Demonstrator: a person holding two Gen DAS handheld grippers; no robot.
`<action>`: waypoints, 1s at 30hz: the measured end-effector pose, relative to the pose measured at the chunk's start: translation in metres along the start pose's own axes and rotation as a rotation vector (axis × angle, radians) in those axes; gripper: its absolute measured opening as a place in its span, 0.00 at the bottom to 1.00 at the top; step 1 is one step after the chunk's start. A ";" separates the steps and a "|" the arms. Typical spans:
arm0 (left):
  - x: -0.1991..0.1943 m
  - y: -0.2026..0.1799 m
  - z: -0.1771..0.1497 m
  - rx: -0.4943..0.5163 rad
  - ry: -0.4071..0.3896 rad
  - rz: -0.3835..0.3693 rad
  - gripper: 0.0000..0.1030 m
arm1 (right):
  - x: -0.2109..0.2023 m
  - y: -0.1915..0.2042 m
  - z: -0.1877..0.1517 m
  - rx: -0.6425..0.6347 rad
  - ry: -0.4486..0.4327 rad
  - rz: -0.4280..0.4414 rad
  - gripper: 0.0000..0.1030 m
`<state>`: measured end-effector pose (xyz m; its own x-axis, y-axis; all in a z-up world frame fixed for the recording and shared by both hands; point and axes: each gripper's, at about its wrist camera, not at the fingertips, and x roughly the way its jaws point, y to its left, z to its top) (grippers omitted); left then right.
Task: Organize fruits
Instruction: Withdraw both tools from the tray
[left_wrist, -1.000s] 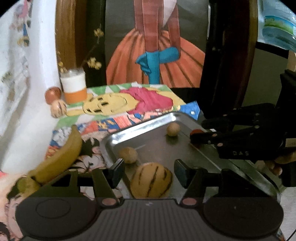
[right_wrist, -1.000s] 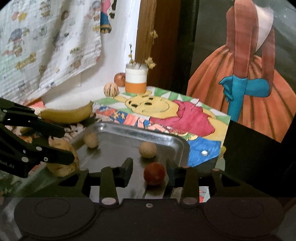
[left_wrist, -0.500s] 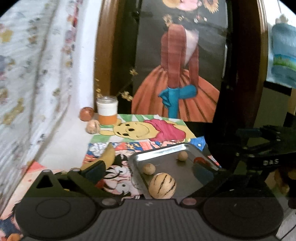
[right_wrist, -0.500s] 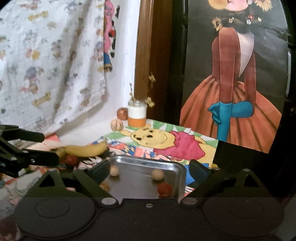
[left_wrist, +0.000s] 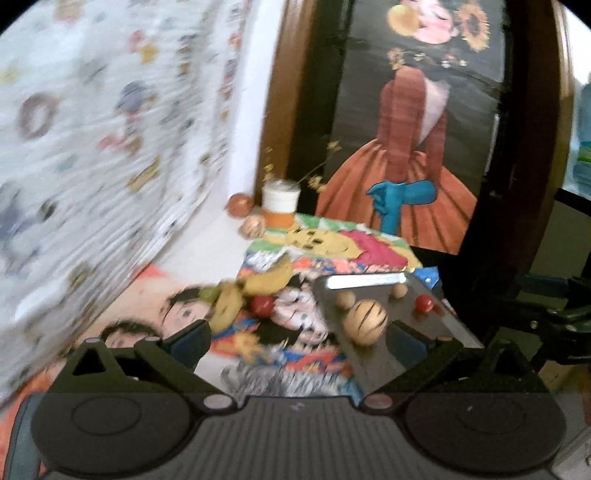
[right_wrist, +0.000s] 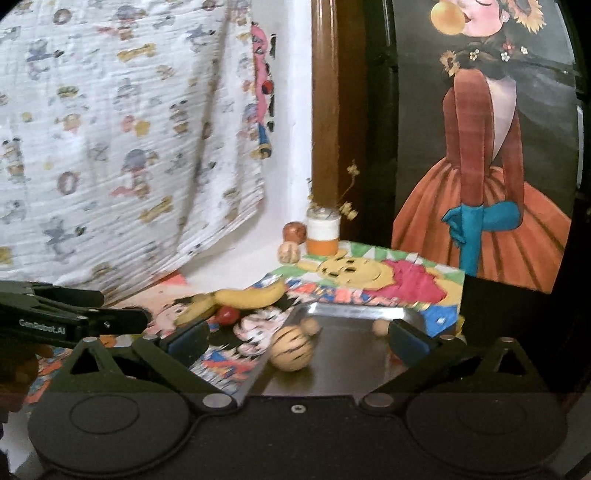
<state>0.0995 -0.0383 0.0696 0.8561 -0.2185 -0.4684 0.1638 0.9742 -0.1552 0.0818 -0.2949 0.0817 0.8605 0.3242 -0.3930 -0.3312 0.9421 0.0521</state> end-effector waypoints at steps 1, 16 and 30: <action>-0.005 0.004 -0.005 -0.011 0.007 0.003 1.00 | -0.003 0.005 -0.004 0.007 0.006 0.003 0.99; -0.043 0.049 -0.063 -0.054 0.101 0.151 1.00 | -0.007 0.056 -0.067 0.117 0.184 -0.010 0.99; -0.044 0.066 -0.076 -0.086 0.111 0.144 1.00 | 0.008 0.070 -0.080 0.095 0.273 -0.024 0.99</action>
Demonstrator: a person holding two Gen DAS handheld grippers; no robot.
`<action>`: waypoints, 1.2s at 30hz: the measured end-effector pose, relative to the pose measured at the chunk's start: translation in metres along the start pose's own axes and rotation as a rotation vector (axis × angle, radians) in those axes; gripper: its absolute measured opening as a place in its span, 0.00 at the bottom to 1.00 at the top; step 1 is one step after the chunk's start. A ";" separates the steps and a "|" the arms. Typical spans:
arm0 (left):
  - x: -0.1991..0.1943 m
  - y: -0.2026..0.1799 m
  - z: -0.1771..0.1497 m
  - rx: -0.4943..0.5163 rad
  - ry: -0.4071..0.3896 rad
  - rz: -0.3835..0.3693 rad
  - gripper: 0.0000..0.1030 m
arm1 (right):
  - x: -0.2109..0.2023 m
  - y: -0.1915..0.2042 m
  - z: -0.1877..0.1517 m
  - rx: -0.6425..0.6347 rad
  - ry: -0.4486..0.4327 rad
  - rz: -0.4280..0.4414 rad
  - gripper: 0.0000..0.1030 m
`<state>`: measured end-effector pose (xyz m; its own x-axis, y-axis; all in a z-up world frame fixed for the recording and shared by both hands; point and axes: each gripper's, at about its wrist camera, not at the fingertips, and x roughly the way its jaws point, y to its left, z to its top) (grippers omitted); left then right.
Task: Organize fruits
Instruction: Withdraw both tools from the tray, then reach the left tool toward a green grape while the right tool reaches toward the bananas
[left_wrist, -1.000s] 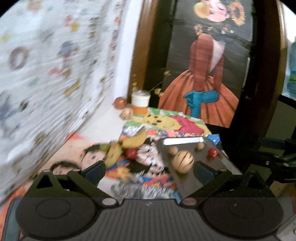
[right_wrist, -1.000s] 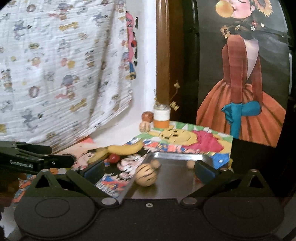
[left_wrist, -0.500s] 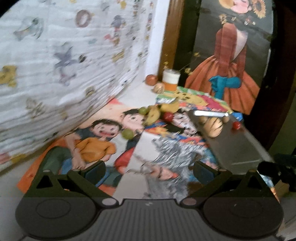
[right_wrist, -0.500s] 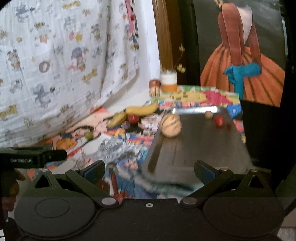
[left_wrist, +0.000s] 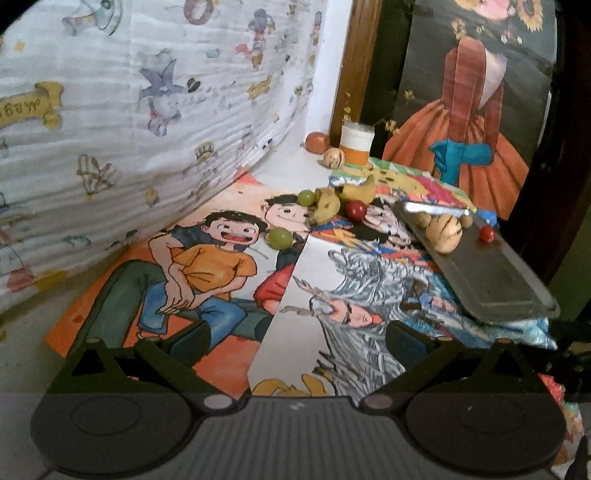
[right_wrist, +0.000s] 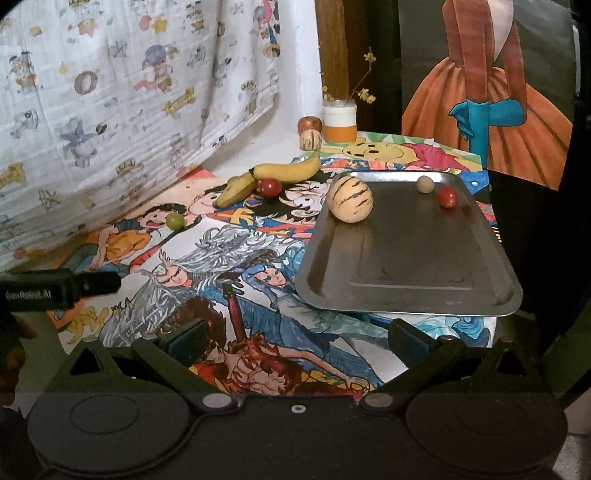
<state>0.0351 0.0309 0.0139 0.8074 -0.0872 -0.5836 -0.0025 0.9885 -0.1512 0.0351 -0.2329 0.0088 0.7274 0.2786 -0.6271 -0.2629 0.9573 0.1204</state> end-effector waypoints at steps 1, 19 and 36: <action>-0.001 0.003 0.001 -0.019 -0.019 -0.010 1.00 | 0.003 0.000 0.001 -0.002 0.006 0.002 0.99; 0.043 0.024 0.038 0.069 -0.040 0.003 1.00 | 0.071 0.017 0.106 -0.120 -0.013 0.072 0.99; 0.094 0.033 0.056 0.041 -0.050 -0.003 1.00 | 0.175 0.045 0.168 0.091 0.107 0.244 0.99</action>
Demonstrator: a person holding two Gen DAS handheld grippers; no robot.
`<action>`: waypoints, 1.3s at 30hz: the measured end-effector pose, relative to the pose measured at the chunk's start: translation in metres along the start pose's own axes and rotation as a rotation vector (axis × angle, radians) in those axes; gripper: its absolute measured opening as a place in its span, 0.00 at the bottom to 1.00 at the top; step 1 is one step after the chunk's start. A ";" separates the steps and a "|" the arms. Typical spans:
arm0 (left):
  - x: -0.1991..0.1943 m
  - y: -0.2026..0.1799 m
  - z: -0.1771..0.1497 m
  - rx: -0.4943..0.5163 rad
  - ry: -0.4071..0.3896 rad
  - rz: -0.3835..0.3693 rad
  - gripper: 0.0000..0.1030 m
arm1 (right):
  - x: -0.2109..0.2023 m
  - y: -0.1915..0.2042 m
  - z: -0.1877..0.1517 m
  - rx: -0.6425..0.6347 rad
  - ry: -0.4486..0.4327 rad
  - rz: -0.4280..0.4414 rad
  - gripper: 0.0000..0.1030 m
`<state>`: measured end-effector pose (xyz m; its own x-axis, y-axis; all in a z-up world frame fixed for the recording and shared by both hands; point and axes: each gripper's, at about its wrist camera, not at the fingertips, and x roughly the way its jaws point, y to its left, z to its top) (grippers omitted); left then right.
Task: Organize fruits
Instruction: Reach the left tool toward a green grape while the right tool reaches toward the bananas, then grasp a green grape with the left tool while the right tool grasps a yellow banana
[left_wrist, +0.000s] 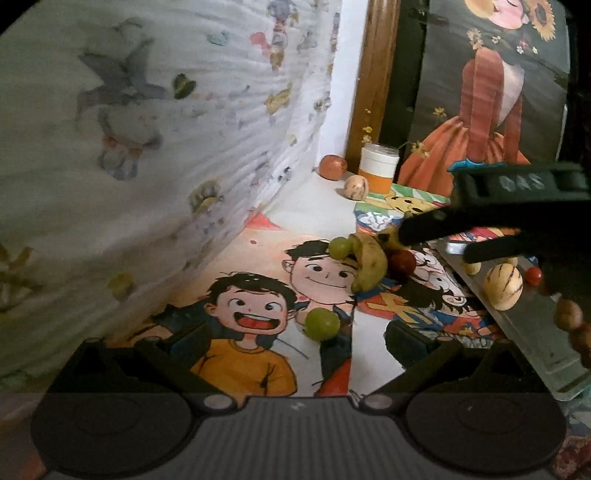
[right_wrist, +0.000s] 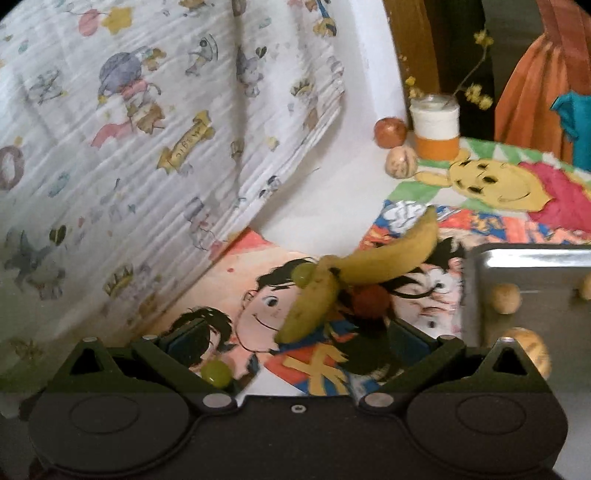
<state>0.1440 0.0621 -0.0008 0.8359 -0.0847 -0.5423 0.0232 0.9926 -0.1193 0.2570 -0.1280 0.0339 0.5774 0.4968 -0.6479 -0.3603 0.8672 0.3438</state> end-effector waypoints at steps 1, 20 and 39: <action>0.002 -0.001 0.000 0.008 0.001 -0.002 1.00 | 0.006 -0.001 0.003 0.029 0.012 0.011 0.99; 0.037 -0.005 0.005 0.007 0.054 -0.042 0.82 | 0.058 -0.014 0.009 0.169 0.045 0.025 0.65; 0.039 -0.007 0.005 0.006 0.053 -0.045 0.51 | 0.069 -0.014 0.002 0.183 0.001 -0.014 0.54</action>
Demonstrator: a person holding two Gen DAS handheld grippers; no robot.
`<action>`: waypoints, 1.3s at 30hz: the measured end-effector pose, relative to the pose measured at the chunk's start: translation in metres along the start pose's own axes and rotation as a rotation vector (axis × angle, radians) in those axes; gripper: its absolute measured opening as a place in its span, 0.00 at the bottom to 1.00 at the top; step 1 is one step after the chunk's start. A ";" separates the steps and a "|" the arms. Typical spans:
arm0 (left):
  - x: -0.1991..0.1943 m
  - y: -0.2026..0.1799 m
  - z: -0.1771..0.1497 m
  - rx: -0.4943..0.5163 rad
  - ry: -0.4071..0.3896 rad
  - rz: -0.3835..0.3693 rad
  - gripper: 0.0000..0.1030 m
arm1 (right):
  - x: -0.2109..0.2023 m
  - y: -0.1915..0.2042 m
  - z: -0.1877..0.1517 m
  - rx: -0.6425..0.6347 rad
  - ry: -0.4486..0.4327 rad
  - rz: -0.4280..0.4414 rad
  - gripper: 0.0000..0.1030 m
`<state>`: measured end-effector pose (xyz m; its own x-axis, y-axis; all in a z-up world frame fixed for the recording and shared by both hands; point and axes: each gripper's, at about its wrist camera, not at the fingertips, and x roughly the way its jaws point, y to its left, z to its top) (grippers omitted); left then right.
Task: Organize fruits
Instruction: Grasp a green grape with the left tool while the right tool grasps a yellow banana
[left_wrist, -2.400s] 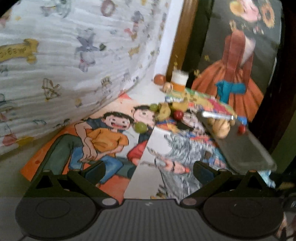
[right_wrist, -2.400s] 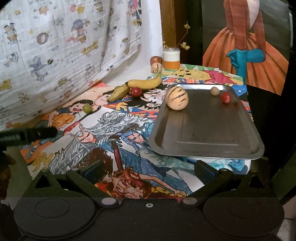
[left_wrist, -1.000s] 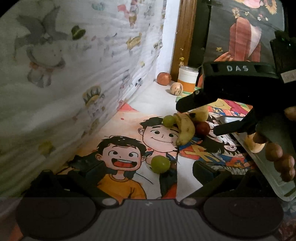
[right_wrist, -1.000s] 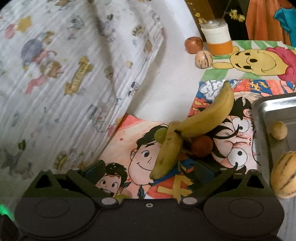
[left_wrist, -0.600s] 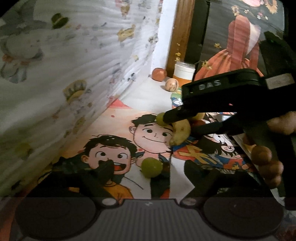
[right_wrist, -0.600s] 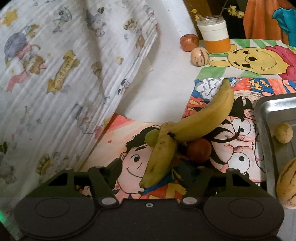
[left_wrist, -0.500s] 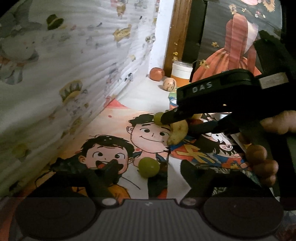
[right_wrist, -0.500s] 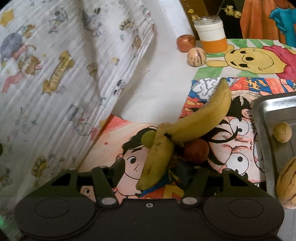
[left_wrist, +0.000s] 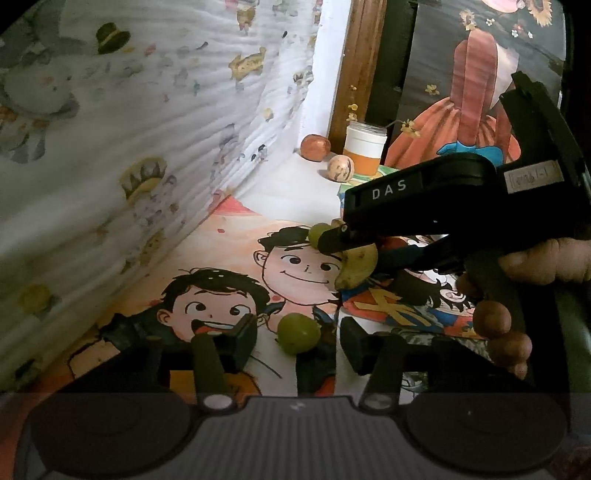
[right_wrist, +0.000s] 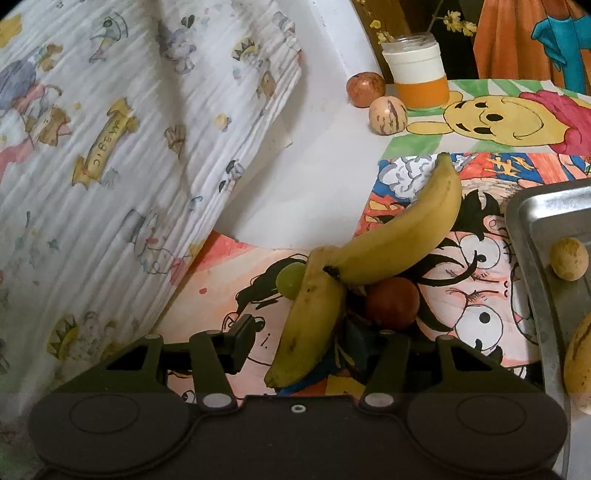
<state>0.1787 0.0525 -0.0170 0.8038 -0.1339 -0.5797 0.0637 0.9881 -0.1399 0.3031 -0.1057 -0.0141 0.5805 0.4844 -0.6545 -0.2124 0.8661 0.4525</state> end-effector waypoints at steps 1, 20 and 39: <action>0.000 0.000 0.000 -0.002 -0.001 0.003 0.50 | 0.000 0.000 0.000 -0.002 -0.001 -0.002 0.54; 0.000 -0.003 0.000 0.022 0.000 0.015 0.27 | 0.004 0.014 -0.007 -0.095 -0.051 -0.109 0.41; -0.017 0.000 -0.004 -0.023 -0.008 -0.009 0.26 | -0.044 -0.006 -0.035 -0.016 -0.035 0.034 0.36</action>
<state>0.1626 0.0547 -0.0108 0.8080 -0.1421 -0.5719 0.0575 0.9849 -0.1635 0.2509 -0.1276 -0.0092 0.5994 0.5094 -0.6174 -0.2450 0.8511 0.4644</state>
